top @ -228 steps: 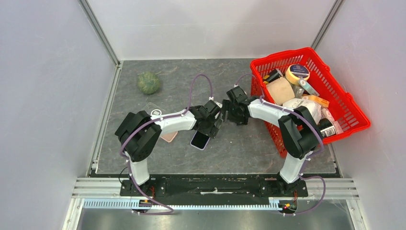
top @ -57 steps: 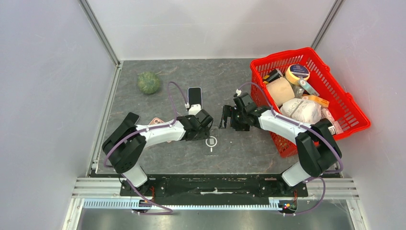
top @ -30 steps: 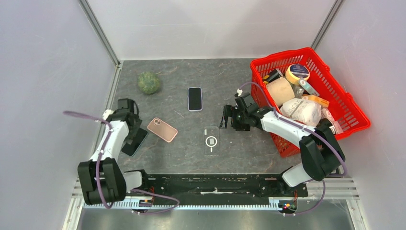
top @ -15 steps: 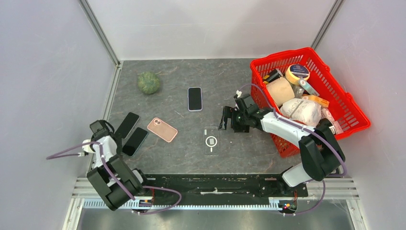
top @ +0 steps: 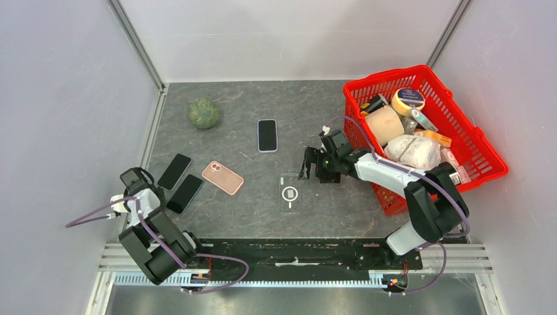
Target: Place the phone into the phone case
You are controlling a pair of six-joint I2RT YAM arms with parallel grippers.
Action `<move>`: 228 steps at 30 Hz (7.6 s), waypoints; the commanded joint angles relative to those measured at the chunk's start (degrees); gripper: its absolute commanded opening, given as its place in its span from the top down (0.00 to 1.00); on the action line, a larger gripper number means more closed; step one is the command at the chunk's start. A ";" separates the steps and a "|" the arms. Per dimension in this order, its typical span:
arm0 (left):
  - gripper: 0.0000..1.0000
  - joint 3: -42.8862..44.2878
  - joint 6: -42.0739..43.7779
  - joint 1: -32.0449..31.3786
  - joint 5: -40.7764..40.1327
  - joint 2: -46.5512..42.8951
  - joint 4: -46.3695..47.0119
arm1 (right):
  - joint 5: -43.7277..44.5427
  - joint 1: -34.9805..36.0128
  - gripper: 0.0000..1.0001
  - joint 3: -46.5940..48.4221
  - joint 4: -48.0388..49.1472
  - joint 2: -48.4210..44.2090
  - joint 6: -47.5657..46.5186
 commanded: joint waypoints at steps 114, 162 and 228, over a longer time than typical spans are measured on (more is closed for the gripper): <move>0.30 21.98 12.67 -55.04 -9.98 21.04 -14.28 | 1.63 -0.23 0.03 2.67 -2.82 -0.10 -1.54; 0.17 13.06 14.46 -54.24 -9.80 12.05 -14.57 | 0.54 -0.41 0.03 2.91 -2.71 1.22 -1.56; 0.70 7.32 13.57 -57.89 8.97 -1.21 -7.66 | -17.09 12.19 0.22 11.77 7.24 7.87 -0.52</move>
